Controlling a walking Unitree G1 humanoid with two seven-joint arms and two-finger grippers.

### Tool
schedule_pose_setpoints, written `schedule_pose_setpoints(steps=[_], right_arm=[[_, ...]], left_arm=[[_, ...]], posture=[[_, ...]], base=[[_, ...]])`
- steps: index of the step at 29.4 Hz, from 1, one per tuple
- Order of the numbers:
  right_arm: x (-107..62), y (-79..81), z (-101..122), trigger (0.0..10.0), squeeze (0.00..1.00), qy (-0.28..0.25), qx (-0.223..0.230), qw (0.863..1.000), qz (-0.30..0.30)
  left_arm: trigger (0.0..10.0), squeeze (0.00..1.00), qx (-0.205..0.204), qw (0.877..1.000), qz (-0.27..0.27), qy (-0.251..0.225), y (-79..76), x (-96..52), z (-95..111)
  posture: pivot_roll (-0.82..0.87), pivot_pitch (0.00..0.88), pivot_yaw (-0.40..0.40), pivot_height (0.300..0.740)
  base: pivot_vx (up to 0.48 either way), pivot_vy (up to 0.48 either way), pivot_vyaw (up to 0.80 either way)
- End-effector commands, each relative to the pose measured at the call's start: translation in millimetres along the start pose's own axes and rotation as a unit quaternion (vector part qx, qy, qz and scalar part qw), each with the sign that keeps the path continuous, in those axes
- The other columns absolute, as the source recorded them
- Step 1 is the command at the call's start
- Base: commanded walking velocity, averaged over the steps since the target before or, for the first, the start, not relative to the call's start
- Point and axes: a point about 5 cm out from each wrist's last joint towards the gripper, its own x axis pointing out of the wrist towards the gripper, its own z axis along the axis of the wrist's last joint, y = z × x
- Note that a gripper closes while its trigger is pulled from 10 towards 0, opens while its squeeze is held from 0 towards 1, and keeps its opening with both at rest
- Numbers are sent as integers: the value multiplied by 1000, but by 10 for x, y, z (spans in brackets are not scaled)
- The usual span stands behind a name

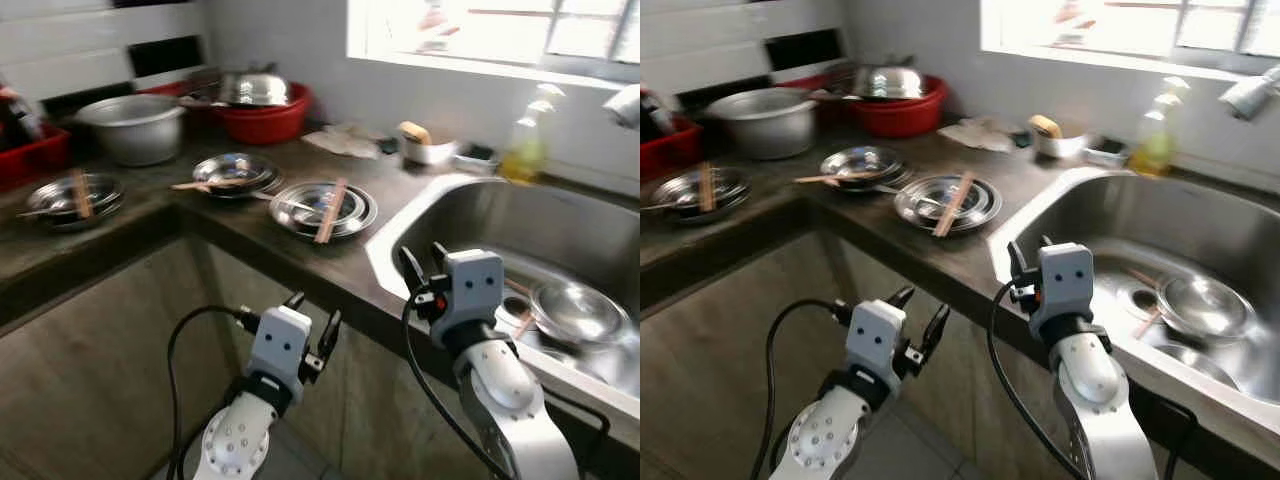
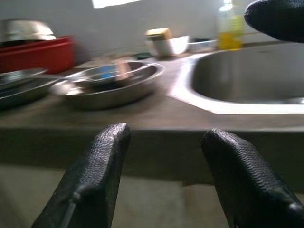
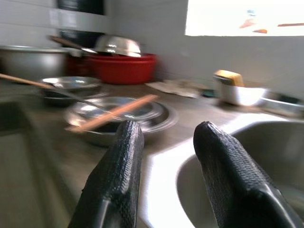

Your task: Kitchen organization

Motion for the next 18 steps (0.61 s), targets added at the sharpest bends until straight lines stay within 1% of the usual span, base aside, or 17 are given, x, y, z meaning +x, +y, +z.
schedule_pose_setpoints(steps=[1,3,8,15,18], right_arm=[[27,11,12,10000,0,-1,3,1000,3],[34,9,17,10000,0,-2,4,1000,2],[47,-5,28,10000,0,-4,10,1000,-4],[86,-11,38,10000,0,-6,6,1000,-5],[156,-26,59,10000,0,-8,12,1000,-8]], left_arm=[[10000,0,2,1000,1,0,-5,-5,14],[10000,0,2,1000,1,0,-5,-4,12],[10000,0,2,1000,3,0,-3,-1,7],[10000,0,4,1000,-1,3,-10,-1,-3],[10000,0,1,1000,1,4,-7,-2,-10]], posture=[[-28,1,8,740],[-28,1,8,740],[-26,0,7,740],[-31,0,9,740],[-29,4,10,740]], base=[[0,244,800],[0,435,781],[0,410,0],[0,0,0],[0,0,0]])
